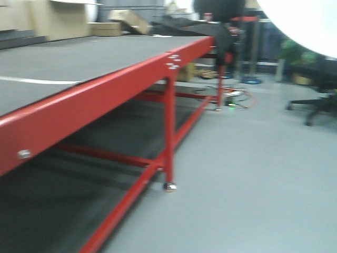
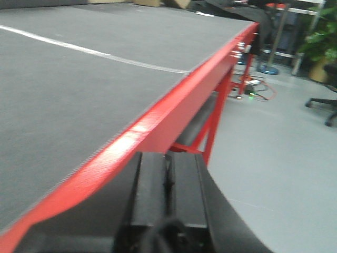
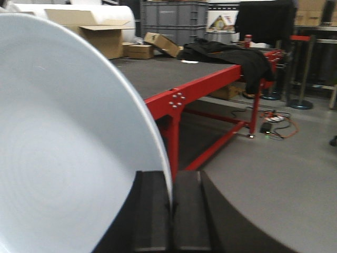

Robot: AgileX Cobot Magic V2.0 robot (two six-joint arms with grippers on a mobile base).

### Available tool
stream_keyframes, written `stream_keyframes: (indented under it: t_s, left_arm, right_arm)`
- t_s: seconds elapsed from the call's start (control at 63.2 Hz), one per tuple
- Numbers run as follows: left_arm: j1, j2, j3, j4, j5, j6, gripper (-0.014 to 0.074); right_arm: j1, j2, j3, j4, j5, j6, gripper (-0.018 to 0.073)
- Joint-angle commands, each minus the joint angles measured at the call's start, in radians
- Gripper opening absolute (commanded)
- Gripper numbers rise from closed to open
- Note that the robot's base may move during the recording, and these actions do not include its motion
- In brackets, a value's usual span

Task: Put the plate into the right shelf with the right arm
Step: 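Drive the base away from the table holding the plate in the right gripper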

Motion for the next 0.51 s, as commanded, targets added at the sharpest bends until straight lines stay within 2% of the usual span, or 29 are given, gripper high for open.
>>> stream_keyframes:
  t_s: [0.0,0.491]
  left_arm:
    - [-0.002,-0.01,0.01,-0.008,-0.09,-0.007,-0.0128]
    - [-0.002,-0.01,0.01,-0.008,-0.09,-0.007,-0.0128]
  right_arm:
    - [-0.008,0.005,-0.031,0.005,-0.094,-0.004,0.0052]
    - [-0.008,0.005,-0.031,0.005,-0.094,-0.004,0.0052]
